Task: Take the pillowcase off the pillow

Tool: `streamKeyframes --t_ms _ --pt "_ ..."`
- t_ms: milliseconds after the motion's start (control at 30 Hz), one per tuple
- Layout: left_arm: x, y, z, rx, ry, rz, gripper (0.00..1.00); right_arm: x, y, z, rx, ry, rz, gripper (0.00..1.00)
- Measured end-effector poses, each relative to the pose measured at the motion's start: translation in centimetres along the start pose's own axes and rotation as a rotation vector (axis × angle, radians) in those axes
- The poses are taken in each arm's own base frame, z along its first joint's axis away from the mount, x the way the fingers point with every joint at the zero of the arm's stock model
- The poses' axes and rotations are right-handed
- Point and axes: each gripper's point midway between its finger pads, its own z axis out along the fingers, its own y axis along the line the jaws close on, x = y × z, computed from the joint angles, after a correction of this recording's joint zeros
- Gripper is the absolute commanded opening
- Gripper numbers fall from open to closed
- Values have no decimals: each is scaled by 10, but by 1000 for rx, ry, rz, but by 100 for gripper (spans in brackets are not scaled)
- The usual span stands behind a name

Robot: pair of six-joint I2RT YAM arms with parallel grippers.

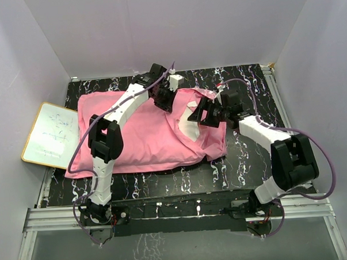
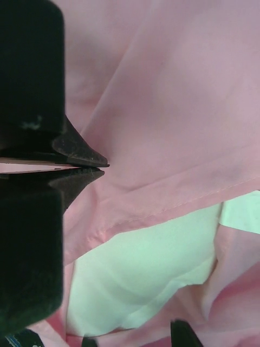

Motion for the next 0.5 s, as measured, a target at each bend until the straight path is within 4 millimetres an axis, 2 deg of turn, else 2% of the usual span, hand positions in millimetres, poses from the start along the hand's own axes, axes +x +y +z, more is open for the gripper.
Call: streamKeyframes --t_ms 267,433,467,500 --pt "-31 -5 -25 15 -96 23 0 30 -34 24 70 129 54 91" --pt "-38 -11 -29 43 -120 28 0 37 -33 32 28 161 68 97" --pt "-38 -11 -29 45 -119 28 10 38 -32 34 16 165 71 97" --pt "-37 -11 -28 47 -116 27 26 39 -30 37 -1 171 74 97"
